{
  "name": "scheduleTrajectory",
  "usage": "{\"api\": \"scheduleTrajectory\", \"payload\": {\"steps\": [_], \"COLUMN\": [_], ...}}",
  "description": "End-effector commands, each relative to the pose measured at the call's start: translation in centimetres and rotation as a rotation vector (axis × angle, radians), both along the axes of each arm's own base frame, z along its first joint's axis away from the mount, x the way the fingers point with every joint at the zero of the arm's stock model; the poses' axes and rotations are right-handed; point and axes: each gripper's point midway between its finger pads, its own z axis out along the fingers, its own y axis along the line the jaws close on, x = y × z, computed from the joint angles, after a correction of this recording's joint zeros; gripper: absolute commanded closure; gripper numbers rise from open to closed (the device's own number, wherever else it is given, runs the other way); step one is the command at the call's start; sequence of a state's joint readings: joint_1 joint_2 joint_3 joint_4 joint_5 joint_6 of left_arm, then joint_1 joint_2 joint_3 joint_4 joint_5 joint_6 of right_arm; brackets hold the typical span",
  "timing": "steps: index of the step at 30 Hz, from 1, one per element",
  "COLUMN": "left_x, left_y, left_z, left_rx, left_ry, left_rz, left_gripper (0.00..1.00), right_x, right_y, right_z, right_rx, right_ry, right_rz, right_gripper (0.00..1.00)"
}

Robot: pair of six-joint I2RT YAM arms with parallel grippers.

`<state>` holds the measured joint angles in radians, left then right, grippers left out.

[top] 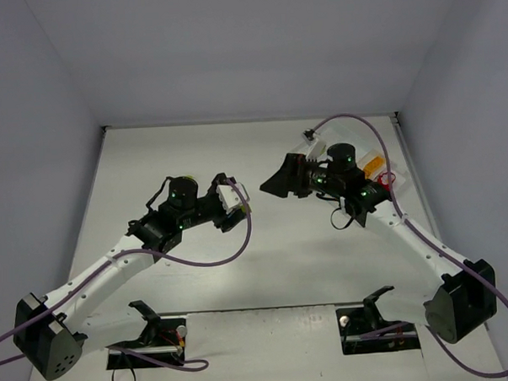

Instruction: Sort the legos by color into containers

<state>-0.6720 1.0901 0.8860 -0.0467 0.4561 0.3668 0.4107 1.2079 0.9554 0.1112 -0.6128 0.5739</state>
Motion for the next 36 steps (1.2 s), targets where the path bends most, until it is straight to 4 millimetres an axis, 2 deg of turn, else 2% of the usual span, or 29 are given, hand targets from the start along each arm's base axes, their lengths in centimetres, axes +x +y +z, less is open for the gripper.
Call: {"api": "scheduleTrajectory", "payload": {"steps": [1,6,11,17,23,28,32,36], "left_x": [-0.1,-0.2,-0.3,-0.4,-0.3,-0.1,-0.1,-0.1], "left_y": [-0.6,-0.6,-0.7,-0.8,-0.8,-0.9,-0.9,-0.9], "left_z": [3.3,3.5,3.4,3.4,3.3,3.1,2.9,2.9], "left_rx": [-0.074,-0.08,-0.081,-0.085,-0.08,-0.073,-0.069,-0.067], "left_ry": [-0.108,-0.115,-0.112,-0.106,-0.106,-0.097,-0.093,-0.093], "left_rz": [-0.044,-0.045,-0.051,-0.057,-0.056,-0.055,-0.052,-0.052], "left_gripper": [0.91,0.91,0.91,0.91,0.91,0.91,0.91,0.91], "right_x": [-1.5,-2.8,-3.2,-3.1,-3.4,-3.9,-3.9,-3.5], "right_y": [3.6,6.3,7.6,8.1,8.8,9.7,9.9,9.5], "right_z": [3.1,2.3,1.5,1.3,0.8,0.5,0.3,0.2], "right_rx": [0.113,0.118,0.107,0.103,0.099,0.098,0.091,0.075], "right_ry": [-0.065,-0.051,-0.041,-0.043,-0.038,-0.034,-0.037,-0.046], "right_rz": [0.113,0.166,0.187,0.183,0.198,0.221,0.218,0.185], "right_gripper": [0.19,0.18,0.19,0.23,0.36,0.37,0.48,0.7]}}
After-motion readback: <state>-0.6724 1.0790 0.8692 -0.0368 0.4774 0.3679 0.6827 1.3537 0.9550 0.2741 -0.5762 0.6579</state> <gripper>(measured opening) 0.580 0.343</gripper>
